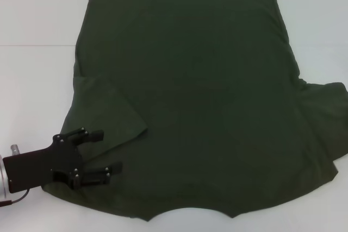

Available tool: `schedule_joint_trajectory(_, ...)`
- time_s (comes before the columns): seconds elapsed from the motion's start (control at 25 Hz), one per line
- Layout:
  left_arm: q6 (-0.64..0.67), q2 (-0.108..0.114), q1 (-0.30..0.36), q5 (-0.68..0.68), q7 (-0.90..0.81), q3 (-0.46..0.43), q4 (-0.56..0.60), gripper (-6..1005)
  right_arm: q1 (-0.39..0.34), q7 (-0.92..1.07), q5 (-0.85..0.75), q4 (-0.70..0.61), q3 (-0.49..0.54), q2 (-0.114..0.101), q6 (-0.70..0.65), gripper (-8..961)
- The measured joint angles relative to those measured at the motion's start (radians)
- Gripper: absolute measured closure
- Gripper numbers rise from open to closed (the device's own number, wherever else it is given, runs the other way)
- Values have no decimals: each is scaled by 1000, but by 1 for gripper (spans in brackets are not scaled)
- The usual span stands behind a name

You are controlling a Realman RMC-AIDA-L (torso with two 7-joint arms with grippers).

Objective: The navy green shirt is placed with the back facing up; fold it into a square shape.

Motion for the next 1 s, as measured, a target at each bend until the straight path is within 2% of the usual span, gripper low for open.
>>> schedule_joint_trajectory(0.2, 5, 1, 4, -3, 0, 0, 2, 81, -10, -10, 41, -44, 14, -7, -9, 929)
schedule_joint_trajectory(0.48, 7, 3, 4, -4, 0, 0, 3, 81, 15, -17, 58, -74, 8, -4, -15, 928)
schedule_joint_trajectory(0.72, 7, 4, 1, -4, 0, 0, 3, 81, 76, -48, 61, -67, -23, 18, -31, 927)
schedule_joint_trajectory(0.84, 7, 3, 0, -4, 0, 0, 3, 81, 114, -51, 61, -66, -68, 38, -33, 926)
schedule_joint_trajectory(0.88, 7, 3, 1, -4, 0, 0, 3, 81, 137, -51, 62, -64, -106, 51, -31, 926)
schedule_joint_trajectory(0.92, 7, 3, 2, -4, 0, 0, 3, 81, 137, -51, 62, -64, -106, 51, -31, 926)
schedule_joint_trajectory(1.0, 7, 3, 4, -4, 0, 0, 3, 81, 159, -49, 62, -61, -157, 66, -27, 926)
